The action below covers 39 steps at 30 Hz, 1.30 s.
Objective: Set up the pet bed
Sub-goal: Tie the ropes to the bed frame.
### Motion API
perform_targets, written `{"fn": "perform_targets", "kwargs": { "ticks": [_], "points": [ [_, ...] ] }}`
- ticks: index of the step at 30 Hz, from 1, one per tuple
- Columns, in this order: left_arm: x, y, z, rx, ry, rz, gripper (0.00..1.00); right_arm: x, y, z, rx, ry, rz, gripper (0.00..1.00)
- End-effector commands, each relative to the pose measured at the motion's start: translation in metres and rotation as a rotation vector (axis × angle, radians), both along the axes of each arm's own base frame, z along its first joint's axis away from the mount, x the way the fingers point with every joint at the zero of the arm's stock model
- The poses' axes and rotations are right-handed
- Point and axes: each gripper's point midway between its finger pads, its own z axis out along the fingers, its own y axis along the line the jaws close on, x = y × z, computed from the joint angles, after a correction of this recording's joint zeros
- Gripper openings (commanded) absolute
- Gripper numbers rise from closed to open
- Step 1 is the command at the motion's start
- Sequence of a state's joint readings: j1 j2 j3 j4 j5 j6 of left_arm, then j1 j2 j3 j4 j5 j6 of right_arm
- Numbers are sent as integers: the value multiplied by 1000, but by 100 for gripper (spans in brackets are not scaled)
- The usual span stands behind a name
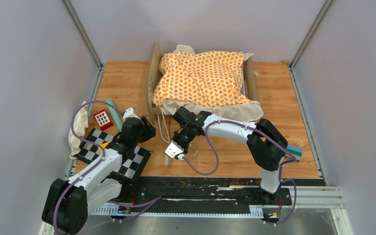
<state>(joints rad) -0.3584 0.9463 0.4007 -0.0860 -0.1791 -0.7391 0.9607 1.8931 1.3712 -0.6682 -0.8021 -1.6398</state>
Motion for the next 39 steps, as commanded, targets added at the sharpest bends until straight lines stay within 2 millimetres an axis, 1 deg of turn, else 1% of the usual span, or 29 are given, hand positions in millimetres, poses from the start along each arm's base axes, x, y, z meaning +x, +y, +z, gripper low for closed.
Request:
{"fn": "perform_targets", "kwargs": {
  "ticks": [1,3,7,10,17,23,26,28,30,31,35,37,39],
  "points": [
    [19,-17,8,-90,-61,-16,64,-3,5,37,109,-18,7,0],
    [21,-19,-1,-92,-28,-9,64,-5,5,40,118,-15,12,0],
    [24,-28,-11,-137,4,-15,63,-6,4,45,131,-22,12,0],
    [25,-31,-20,-153,28,-11,63,-6,3,48,137,-26,12,0],
    [31,-38,-25,-189,32,-8,62,-11,2,57,161,-20,23,0],
    [33,-40,-30,-199,42,-11,56,-15,2,68,192,-21,36,0],
    [34,-44,-33,-209,47,-20,55,-16,2,70,200,-23,38,0],
    [34,-46,-34,-218,51,-27,52,-16,2,71,202,-25,36,0],
    [35,-49,-34,-229,50,-35,47,-15,2,72,203,-24,31,0],
    [36,-50,-35,-233,49,-39,42,-15,2,70,200,-23,28,0],
    [37,-51,-33,-236,33,-45,19,-10,1,61,175,-20,-10,0],
    [36,-50,-30,-235,22,-49,10,-9,0,59,168,-12,-32,0],
    [34,-49,-28,-230,11,-54,4,-9,-1,58,169,2,-57,0]
  ]
}}
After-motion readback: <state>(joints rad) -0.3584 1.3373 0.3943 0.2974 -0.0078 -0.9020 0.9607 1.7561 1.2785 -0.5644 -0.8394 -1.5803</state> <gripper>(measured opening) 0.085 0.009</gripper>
